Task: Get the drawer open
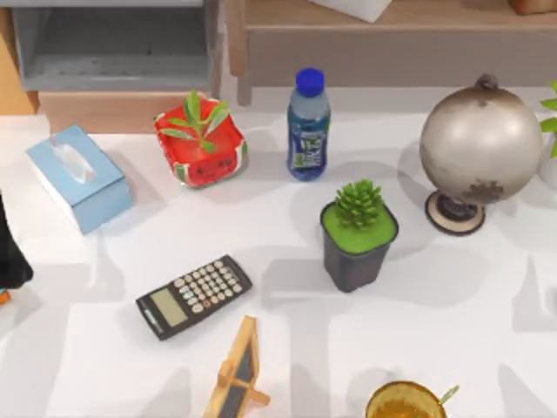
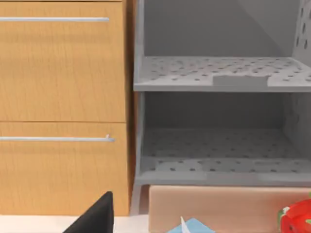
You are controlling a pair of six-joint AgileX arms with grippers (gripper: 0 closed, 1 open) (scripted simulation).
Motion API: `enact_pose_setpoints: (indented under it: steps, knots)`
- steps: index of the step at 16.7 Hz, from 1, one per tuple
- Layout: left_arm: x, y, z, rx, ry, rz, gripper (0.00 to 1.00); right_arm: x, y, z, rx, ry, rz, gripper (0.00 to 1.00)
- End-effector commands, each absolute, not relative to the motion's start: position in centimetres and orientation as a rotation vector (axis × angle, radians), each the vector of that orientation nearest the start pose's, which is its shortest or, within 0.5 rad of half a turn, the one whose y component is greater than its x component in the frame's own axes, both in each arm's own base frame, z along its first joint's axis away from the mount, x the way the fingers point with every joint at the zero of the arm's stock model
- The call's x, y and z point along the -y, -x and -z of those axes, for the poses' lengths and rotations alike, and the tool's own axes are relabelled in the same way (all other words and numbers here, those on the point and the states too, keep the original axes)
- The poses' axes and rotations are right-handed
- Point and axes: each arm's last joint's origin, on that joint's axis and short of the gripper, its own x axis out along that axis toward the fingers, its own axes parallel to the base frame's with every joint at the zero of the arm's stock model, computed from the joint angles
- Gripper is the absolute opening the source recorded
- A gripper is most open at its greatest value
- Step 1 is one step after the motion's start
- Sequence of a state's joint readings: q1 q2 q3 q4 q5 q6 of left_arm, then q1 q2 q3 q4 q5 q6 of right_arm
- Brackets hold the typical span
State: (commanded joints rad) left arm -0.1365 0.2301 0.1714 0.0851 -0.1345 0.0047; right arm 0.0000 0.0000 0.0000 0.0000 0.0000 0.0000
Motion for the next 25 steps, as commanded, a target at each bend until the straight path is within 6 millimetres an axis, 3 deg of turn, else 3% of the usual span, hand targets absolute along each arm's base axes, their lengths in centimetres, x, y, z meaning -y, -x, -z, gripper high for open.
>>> enact_pose_setpoints:
  steps: [7, 10, 14, 17, 19, 22, 25]
  knots:
    - [4.9, -16.1, -26.8, -0.006, -0.002, 0.002, 1.00, 0.1, -10.6, -16.0, 0.000, 0.000, 0.000, 1.00]
    - [6.2, -17.3, -28.0, -0.001, -0.001, 0.000, 1.00, 0.1, -10.6, -16.0, 0.000, 0.000, 0.000, 1.00]
    - [6.4, -17.5, -28.2, 0.000, 0.000, 0.000, 1.00, 0.1, -10.6, -16.0, 0.000, 0.000, 0.000, 1.00]
    - [6.2, -17.7, -28.1, -0.003, -0.013, -0.002, 1.00, 0.1, -10.6, -16.0, 0.000, 0.000, 0.000, 1.00]
    - [5.8, -18.9, -28.0, -0.004, -0.067, -0.003, 1.00, 0.1, -10.6, -16.0, 0.000, 0.000, 0.000, 1.00]
    - [4.0, -22.4, -27.5, -0.008, -0.226, -0.008, 1.00, 0.1, -10.6, -16.0, 0.000, 0.000, 0.000, 1.00]
    - [0.6, -27.5, -25.7, -0.042, -0.478, -0.007, 1.00, 0.1, -10.6, -16.0, 0.000, 0.000, 0.000, 1.00]
